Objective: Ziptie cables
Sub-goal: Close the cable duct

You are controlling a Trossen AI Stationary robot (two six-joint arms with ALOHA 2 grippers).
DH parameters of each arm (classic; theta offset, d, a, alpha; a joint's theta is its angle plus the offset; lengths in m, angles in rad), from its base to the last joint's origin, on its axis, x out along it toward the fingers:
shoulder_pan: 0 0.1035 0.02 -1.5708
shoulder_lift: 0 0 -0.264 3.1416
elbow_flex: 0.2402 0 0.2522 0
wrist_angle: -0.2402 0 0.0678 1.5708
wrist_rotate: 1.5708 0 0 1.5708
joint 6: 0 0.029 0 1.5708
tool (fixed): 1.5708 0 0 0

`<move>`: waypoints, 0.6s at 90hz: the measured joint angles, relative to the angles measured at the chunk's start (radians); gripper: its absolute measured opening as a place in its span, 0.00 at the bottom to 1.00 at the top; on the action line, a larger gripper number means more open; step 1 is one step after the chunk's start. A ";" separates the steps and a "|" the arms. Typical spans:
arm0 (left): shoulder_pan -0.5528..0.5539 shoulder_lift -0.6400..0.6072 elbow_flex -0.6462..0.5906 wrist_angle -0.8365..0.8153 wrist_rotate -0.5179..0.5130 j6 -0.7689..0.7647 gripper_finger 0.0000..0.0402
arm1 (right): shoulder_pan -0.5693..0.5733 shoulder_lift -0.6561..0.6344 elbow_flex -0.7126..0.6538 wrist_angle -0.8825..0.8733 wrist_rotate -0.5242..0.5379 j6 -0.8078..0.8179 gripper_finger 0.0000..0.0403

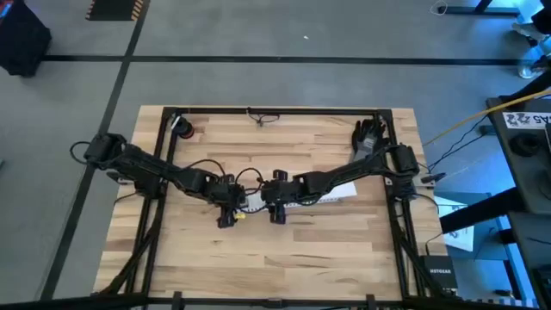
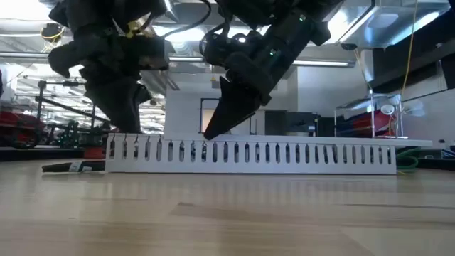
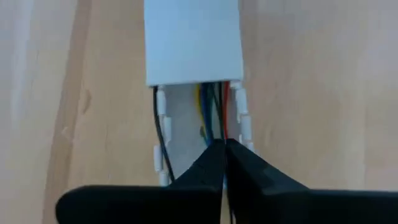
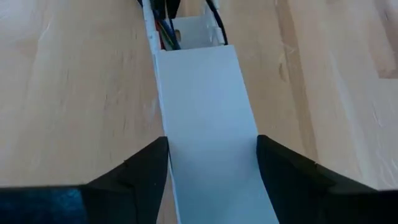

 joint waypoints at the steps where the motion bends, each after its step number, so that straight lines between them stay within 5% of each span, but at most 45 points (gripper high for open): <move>1: 0.000 0.000 0.000 0.000 0.000 0.000 0.06 | 0.000 0.000 0.000 0.000 0.000 0.000 0.58; 30: 0.001 -0.002 0.011 -0.091 0.006 0.001 0.31 | 0.000 0.001 0.000 0.003 -0.001 0.000 0.58; 54: -0.008 -0.009 0.130 -0.234 0.032 0.045 0.37 | 0.000 0.001 -0.001 0.005 -0.004 -0.001 0.58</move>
